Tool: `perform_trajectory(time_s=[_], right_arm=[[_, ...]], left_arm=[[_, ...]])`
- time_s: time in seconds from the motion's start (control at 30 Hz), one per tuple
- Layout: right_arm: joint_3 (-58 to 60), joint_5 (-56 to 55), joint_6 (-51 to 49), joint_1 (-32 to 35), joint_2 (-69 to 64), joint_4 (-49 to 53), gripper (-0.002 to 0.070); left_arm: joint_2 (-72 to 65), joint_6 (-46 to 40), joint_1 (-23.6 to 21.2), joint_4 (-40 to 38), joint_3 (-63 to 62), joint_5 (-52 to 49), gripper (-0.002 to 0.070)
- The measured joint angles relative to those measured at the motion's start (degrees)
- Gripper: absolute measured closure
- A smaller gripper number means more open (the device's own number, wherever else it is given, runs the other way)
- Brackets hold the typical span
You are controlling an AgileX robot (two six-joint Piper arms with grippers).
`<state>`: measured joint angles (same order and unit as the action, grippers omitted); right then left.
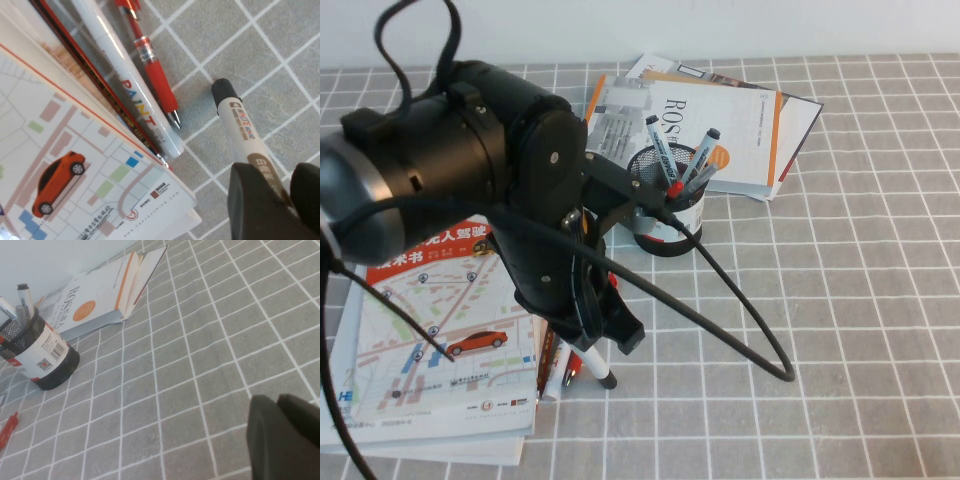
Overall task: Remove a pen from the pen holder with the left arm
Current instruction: 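Take a marker out of the pen holder and lay it on the table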
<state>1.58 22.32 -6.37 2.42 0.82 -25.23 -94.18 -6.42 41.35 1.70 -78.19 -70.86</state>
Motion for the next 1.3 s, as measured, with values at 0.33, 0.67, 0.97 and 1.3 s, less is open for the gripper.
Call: perform_trajectory(time_s=[0.33, 0.67, 0.97, 1.3], right_arm=[[0.0, 0.0, 0.0, 0.0, 0.0, 0.0, 0.0689], [0.0, 0.0, 0.0, 0.0, 0.0, 0.0, 0.0689], [0.0, 0.0, 0.0, 0.0, 0.0, 0.0, 0.0689], [0.0, 0.0, 0.0, 0.0, 0.0, 0.0, 0.0689]], left_arm=[[-1.3, -0.6, 0.0, 0.4, -0.8, -0.1, 0.0551], [-1.8, -0.6, 0.0, 1.6, -1.2, 0.5, 0.0551], [-2.4, 1.2, 0.0, 1.5, -1.2, 9.9, 0.0550], [-3.0, 2.8, 0.0, 1.9, -1.1, 15.1, 0.0550]])
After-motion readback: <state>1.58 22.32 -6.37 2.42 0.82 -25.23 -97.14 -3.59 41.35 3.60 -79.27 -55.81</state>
